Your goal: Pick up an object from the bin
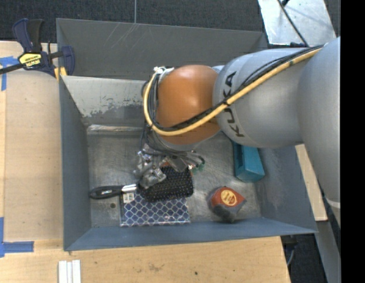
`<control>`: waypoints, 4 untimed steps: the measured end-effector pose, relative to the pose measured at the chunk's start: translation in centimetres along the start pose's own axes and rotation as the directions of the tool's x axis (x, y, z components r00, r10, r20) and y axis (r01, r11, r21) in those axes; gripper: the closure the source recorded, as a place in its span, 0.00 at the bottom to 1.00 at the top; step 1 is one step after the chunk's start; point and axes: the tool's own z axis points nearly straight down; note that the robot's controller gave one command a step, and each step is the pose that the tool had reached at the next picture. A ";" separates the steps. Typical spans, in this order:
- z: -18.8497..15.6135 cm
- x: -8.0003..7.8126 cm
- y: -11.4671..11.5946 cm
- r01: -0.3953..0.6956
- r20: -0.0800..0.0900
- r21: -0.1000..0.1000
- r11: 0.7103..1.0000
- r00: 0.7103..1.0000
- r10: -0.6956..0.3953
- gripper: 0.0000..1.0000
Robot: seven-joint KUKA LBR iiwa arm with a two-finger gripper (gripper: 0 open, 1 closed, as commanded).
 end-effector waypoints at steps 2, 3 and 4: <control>-11.8 0.3 -0.4 -0.032 0.006 0.002 1.000 0.999 0.032 0.00; -6.8 0.7 0.7 0.024 0.012 0.005 1.000 1.000 -0.024 0.00; -0.3 -0.8 0.7 0.052 0.009 0.003 0.999 0.999 -0.052 0.00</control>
Offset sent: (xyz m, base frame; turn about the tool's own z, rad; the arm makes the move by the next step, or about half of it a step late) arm 0.0000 0.0000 0.0000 0.0000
